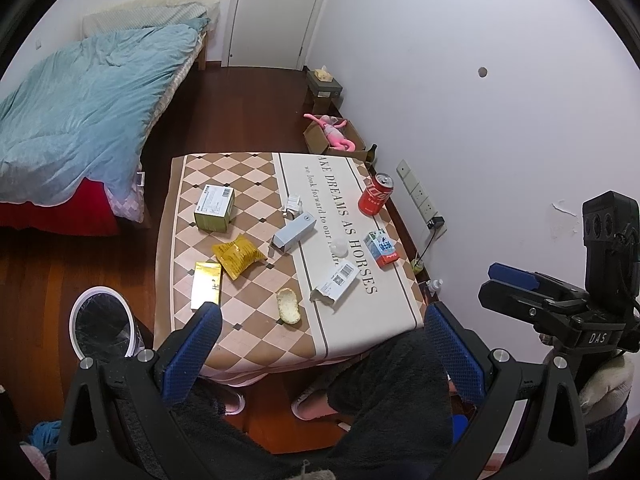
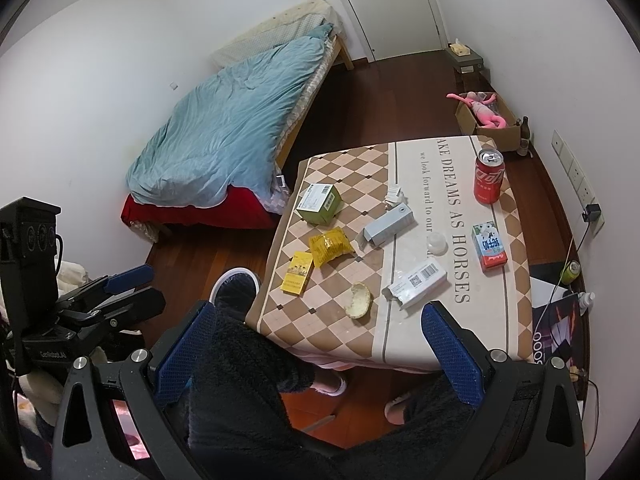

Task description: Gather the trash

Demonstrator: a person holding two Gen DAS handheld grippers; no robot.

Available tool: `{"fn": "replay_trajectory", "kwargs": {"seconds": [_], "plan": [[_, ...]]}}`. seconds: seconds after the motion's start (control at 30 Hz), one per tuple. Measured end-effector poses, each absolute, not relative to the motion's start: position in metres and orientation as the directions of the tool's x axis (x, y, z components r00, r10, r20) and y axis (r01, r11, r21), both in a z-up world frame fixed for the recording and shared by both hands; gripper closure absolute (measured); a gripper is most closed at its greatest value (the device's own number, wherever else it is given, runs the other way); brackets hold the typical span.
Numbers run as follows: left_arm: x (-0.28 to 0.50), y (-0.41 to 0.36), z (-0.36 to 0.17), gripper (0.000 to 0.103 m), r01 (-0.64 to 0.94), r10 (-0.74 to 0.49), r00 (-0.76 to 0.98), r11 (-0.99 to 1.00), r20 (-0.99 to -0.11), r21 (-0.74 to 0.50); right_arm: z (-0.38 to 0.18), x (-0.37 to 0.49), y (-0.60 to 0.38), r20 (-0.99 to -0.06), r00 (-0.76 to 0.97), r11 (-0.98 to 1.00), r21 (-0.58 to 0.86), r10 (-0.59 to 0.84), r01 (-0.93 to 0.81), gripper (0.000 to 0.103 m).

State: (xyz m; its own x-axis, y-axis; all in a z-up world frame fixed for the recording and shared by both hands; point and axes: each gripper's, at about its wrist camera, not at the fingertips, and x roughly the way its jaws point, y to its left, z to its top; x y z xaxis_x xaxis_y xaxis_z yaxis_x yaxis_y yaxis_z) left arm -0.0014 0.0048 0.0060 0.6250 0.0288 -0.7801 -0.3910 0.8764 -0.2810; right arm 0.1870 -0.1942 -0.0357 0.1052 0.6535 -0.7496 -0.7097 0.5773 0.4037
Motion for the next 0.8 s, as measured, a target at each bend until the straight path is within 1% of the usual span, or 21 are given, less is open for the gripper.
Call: {"fn": "replay_trajectory", "kwargs": {"seconds": [0.8], "plan": [[-0.0022, 0.0060, 0.0045, 0.000, -0.391, 0.030, 0.626, 0.877, -0.780, -0.280, -0.0353, 0.1879, -0.1940, -0.749, 0.106, 0.576, 0.404, 0.655, -0.711, 0.000]]}}
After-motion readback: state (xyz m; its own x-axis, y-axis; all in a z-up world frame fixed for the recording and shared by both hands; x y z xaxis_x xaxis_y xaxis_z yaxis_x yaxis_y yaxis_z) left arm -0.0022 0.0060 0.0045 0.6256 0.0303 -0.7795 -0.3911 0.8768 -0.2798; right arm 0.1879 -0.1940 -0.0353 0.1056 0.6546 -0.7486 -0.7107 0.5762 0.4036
